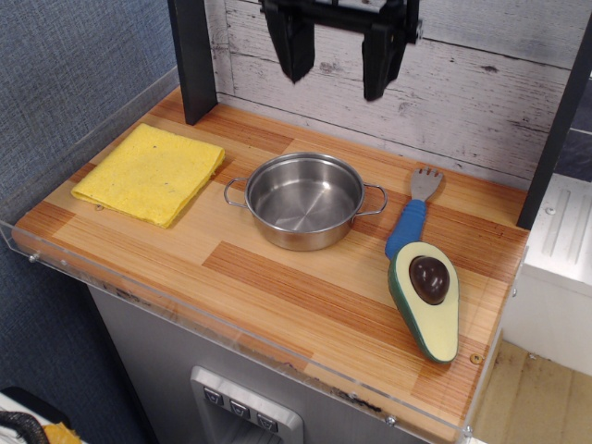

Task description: Pick the avocado and put it onto the yellow towel

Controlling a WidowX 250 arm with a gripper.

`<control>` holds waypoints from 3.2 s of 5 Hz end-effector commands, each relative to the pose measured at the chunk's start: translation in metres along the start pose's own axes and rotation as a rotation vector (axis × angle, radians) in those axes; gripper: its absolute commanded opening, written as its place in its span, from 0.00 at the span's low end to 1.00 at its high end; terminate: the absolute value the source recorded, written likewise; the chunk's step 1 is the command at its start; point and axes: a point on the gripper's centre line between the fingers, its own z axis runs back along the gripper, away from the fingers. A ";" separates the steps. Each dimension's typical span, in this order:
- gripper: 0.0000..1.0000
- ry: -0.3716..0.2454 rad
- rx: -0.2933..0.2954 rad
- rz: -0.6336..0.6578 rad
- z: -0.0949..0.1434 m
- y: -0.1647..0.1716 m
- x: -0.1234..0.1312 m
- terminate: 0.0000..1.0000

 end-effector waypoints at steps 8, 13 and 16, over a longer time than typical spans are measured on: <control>1.00 -0.015 0.054 -0.001 -0.122 -0.103 -0.046 0.00; 0.00 0.007 0.031 0.001 -0.124 -0.103 -0.040 0.00; 0.00 -0.122 0.100 -0.051 -0.060 -0.101 -0.010 0.00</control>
